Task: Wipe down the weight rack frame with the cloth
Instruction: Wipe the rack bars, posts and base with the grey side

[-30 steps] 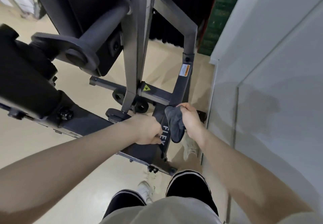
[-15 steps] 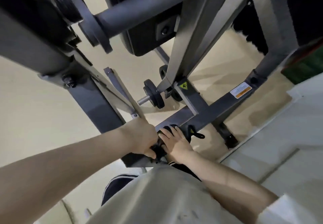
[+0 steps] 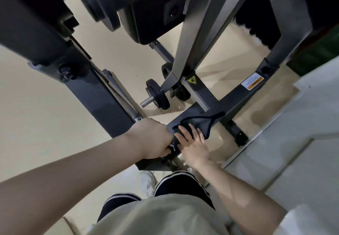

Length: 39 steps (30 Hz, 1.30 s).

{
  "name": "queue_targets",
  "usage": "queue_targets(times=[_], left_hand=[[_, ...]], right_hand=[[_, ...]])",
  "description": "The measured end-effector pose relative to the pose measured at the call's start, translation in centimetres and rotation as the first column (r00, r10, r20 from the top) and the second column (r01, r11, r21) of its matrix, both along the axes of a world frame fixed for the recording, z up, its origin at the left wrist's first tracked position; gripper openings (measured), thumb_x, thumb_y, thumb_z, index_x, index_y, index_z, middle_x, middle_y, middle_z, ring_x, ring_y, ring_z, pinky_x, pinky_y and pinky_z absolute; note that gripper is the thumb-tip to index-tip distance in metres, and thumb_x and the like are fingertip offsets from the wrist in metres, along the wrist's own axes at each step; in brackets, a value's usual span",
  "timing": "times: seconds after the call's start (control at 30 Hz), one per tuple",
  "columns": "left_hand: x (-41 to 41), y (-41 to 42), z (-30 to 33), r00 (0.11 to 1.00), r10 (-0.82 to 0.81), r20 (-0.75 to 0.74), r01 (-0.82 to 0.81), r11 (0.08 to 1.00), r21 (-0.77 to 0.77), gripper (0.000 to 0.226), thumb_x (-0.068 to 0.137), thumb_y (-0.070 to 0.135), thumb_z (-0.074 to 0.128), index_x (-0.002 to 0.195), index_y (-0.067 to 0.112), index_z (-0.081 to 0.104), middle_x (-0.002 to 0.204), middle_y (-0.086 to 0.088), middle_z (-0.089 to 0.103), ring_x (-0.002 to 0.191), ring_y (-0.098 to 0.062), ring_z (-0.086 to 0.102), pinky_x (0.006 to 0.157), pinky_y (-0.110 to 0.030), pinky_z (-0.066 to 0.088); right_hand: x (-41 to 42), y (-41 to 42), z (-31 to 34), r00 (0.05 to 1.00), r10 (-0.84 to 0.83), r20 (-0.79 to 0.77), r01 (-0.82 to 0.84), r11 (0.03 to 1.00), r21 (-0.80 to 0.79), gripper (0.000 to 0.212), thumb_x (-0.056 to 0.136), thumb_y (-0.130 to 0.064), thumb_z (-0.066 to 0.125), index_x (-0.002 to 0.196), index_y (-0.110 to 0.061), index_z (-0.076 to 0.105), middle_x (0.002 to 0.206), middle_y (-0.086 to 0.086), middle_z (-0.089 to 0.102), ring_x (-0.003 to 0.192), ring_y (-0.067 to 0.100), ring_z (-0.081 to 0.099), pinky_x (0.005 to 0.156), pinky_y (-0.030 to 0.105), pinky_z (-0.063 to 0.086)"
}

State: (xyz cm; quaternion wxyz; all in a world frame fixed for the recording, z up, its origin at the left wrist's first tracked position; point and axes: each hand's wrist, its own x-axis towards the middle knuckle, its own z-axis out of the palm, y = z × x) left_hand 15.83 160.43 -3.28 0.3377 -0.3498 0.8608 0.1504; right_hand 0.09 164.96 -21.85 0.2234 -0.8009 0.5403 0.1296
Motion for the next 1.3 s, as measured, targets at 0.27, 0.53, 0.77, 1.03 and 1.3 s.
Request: queue_targets(times=[0.27,0.53,0.77,1.03,1.3], left_hand=[[-3.1,-1.5,-0.3,0.983,0.045,0.179,-0.059,0.996,0.072,0.027,0.095,0.038,0.045,0.081,0.015,0.045,0.084,-0.003,0.044,0.088,-0.027,0.058,0.067,-0.031,0.041],[-7.9,-6.1,-4.7,0.971,0.194,0.137,-0.195,0.981,-0.003,0.024,0.096,0.010,0.040,0.115,0.012,0.055,0.098,-0.002,0.055,0.083,-0.023,0.054,0.047,-0.025,0.028],[-10.6,-7.4,-11.7,0.756,0.652,0.059,-0.645,0.725,0.241,0.049,0.094,0.038,0.051,0.134,0.011,0.039,0.129,-0.009,0.052,0.114,-0.029,0.053,0.081,-0.036,0.045],[-12.0,-8.2,-14.0,0.630,0.770,0.104,-0.754,0.574,0.320,0.051,0.086,0.049,0.060,0.119,0.012,0.048,0.115,-0.008,0.058,0.104,-0.026,0.054,0.071,-0.029,0.040],[-13.8,-9.2,-12.6,0.796,0.601,0.067,-0.605,0.788,0.119,0.055,0.086,0.046,0.062,0.122,0.012,0.039,0.117,-0.007,0.054,0.104,-0.026,0.056,0.076,-0.033,0.040]], right_hand=[[-6.2,-6.9,1.8,0.989,-0.125,-0.076,0.118,0.989,-0.090,0.043,0.102,-0.030,0.031,0.144,-0.028,0.030,0.158,-0.002,0.013,0.145,0.028,0.004,0.118,0.042,0.001],[-7.8,-6.6,1.1,0.996,0.093,0.007,-0.093,0.994,-0.054,0.043,0.094,-0.035,0.031,0.132,-0.032,0.050,0.147,-0.002,0.042,0.135,0.029,0.039,0.110,0.042,0.028],[-11.1,-10.0,0.7,0.923,-0.384,0.016,0.384,0.918,-0.099,0.052,0.101,-0.034,0.033,0.150,-0.029,0.017,0.160,0.003,0.001,0.145,0.026,-0.004,0.116,0.042,0.016],[-19.0,-15.5,0.3,0.996,-0.058,-0.062,0.051,0.993,-0.106,0.051,0.100,-0.039,0.032,0.149,-0.029,0.022,0.160,0.001,0.002,0.146,0.027,0.003,0.117,0.040,-0.001],[-18.1,-14.8,-0.3,0.999,-0.020,-0.038,0.017,0.997,-0.079,0.052,0.090,-0.046,0.029,0.129,-0.024,0.056,0.147,0.007,0.040,0.132,0.038,0.038,0.107,0.052,0.031]])
